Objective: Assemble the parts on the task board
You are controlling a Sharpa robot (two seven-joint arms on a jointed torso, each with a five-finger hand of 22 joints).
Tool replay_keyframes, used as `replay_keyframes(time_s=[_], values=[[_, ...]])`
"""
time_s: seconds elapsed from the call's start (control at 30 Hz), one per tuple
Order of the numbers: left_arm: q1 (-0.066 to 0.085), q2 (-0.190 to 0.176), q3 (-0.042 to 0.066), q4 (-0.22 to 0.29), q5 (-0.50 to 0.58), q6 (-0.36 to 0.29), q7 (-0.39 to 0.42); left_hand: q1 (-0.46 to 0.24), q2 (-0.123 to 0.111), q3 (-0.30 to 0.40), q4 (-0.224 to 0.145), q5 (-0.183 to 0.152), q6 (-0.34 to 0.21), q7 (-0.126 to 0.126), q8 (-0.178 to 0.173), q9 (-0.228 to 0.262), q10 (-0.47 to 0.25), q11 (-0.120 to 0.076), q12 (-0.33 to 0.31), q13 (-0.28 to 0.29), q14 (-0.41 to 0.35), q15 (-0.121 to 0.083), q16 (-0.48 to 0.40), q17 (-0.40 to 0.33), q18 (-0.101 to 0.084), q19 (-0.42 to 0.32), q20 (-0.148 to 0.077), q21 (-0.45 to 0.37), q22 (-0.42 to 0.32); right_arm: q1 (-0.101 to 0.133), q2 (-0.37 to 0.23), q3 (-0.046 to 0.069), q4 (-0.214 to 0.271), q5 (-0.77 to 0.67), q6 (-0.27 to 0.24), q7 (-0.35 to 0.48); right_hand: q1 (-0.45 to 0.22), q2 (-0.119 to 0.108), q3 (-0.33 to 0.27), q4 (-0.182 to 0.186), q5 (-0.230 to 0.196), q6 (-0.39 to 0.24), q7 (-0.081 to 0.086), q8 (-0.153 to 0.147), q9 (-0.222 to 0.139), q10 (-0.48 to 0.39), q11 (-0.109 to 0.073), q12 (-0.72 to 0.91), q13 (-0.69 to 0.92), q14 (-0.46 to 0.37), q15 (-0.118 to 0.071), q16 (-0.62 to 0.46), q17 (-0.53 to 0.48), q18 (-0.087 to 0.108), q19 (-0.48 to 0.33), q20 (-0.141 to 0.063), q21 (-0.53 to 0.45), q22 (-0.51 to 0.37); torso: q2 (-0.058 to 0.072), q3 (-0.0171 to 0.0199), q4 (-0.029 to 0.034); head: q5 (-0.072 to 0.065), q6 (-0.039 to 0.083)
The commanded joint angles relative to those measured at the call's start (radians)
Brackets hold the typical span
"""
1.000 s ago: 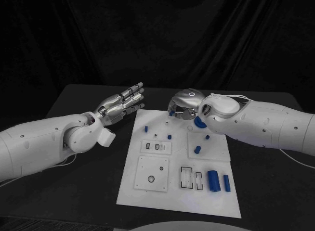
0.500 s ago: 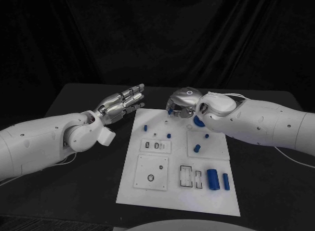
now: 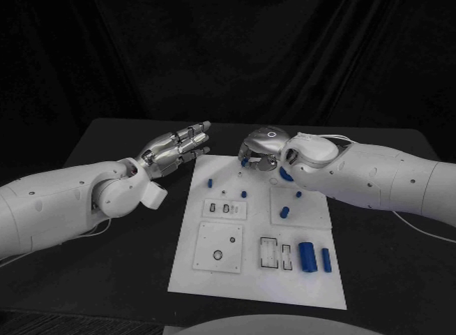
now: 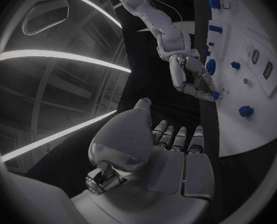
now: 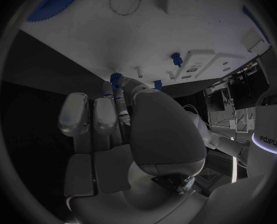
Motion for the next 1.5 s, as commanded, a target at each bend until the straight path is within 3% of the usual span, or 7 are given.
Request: replay_keyframes(time_s=[0.03, 0.37, 0.47, 0.57, 0.9, 1.33, 1.5], values=[[-0.001, 0.003, 0.001, 0.0, 0.0, 0.016, 0.011, 0.009, 0.005, -0.001, -0.007, 0.007, 0.004, 0.003, 0.003, 0.001, 0.001, -0.002, -0.002, -0.001, -0.002, 0.008, -0.004, -0.001, 0.01, 0.002, 0.007, -0.002, 0.0, -0.003, 0.003, 0.001, -0.002, -0.003, 0.022, -0.007, -0.009, 0.001, 0.001, 0.005, -0.007, -0.005, 0.0, -0.004, -0.002, -0.009, 0.002, -0.003, -0.002, 0.0, 0.005, -0.004, -0.002, -0.011, -0.003, 0.003, -0.007, -0.001, 0.0, 0.0001, 0.0004, 0.001, -0.002], [-0.001, 0.005, 0.001, -0.003, 0.0, 0.017, 0.01, 0.009, 0.005, 0.0, -0.008, 0.01, 0.005, 0.002, 0.004, 0.001, 0.001, 0.0, -0.002, -0.001, -0.002, 0.009, -0.004, -0.001, 0.01, 0.003, 0.007, -0.002, 0.0, -0.006, 0.001, 0.001, -0.004, -0.003, 0.056, -0.043, -0.013, -0.016, 0.0, 0.013, -0.026, -0.11, 0.006, -0.013, -0.04, -0.115, 0.015, -0.005, -0.043, -0.021, 0.016, -0.029, -0.03, -0.005, -0.025, 0.011, -0.037, -0.016, 0.0, -0.0006, -0.001, 0.003, -0.007], [-0.001, 0.007, 0.001, -0.004, 0.0, 0.018, 0.01, 0.009, 0.006, 0.0, -0.009, 0.011, 0.004, 0.003, 0.004, 0.001, 0.001, 0.002, -0.003, -0.001, -0.002, 0.009, -0.004, -0.001, 0.01, 0.003, 0.007, -0.002, 0.0, -0.007, -0.001, 0.001, -0.004, -0.003, 0.051, -0.062, -0.021, -0.011, -0.054, 0.004, -0.076, -0.502, -0.061, -0.024, -0.143, -0.321, 0.022, -0.003, -0.089, -0.059, 0.024, -0.067, -0.077, 0.004, -0.062, 0.022, -0.091, -0.044, 0.0, 0.0, -0.0008, 0.003, -0.007], [-0.001, 0.007, 0.001, -0.005, 0.0, 0.018, 0.009, 0.01, 0.006, 0.001, -0.01, 0.012, 0.004, 0.003, 0.004, 0.001, 0.001, 0.003, -0.003, -0.001, -0.002, 0.009, -0.004, -0.001, 0.01, 0.003, 0.008, -0.002, 0.0, -0.007, -0.006, 0.001, -0.002, -0.003, 0.01, -0.068, -0.025, 0.01, -0.105, -0.008, -0.08, -0.619, -0.079, -0.031, -0.176, -0.382, 0.025, -0.002, -0.089, -0.071, 0.028, -0.069, -0.081, 0.006, -0.069, 0.027, -0.105, -0.041, 0.0, 0.0006, -0.0005, 0.005, -0.008], [-0.002, -0.005, 0.001, -0.002, 0.0, 0.008, 0.01, 0.009, 0.006, 0.001, -0.011, 0.013, 0.004, 0.005, 0.004, 0.001, 0.001, 0.005, -0.003, -0.001, -0.002, 0.009, -0.004, -0.001, 0.01, 0.003, 0.008, -0.002, 0.001, 0.027, -0.11, 0.03, 0.123, 0.075, -0.125, -0.065, -0.019, 0.035, -0.158, -0.011, -0.07, -0.494, -0.041, -0.015, -0.169, -0.319, 0.027, 0.011, -0.071, -0.061, 0.028, -0.053, -0.065, 0.003, -0.052, 0.026, -0.096, -0.018, -0.003, -0.0013, 0.0026, 0.016, -0.005], [-0.003, -0.014, 0.001, 0.001, 0.0, -0.002, 0.024, 0.005, 0.011, 0.005, -0.027, 0.016, -0.031, -0.017, -0.004, -0.004, 0.004, 0.045, 0.006, 0.001, -0.002, 0.012, -0.004, -0.001, 0.01, 0.005, 0.011, -0.001, 0.001, 0.077, -0.339, 0.016, 0.299, 0.118, -0.04, -0.127, 0.009, 0.04, -0.129, 0.003, -0.02, -0.21, -0.012, 0.011, -0.141, 0.015, -0.018, 0.166, 0.064, -0.161, 0.013, -0.29, -0.329, 0.043, -0.16, 0.013, -0.331, -0.148, -0.004, -0.008, -0.0216, 0.005, 0.018], [-0.004, -0.018, 0.001, 0.004, 0.0, -0.003, 0.024, 0.004, 0.012, 0.007, -0.03, 0.018, -0.026, -0.015, -0.001, -0.002, 0.007, 0.058, 0.013, 0.002, -0.002, 0.011, -0.004, -0.001, 0.01, 0.004, 0.01, -0.001, 0.001, 0.066, -0.382, 0.007, 0.313, 0.165, 0.0, -0.136, -0.039, 0.027, -0.178, 0.045, -0.069, -0.192, -0.025, -0.005, -0.123, -0.06, -0.05, 0.872, 0.7, -0.128, -0.001, -0.298, -0.232, 0.058, -0.172, 0.007, -0.535, -0.266, -0.004, -0.0081, -0.0185, 0.004, 0.023]])
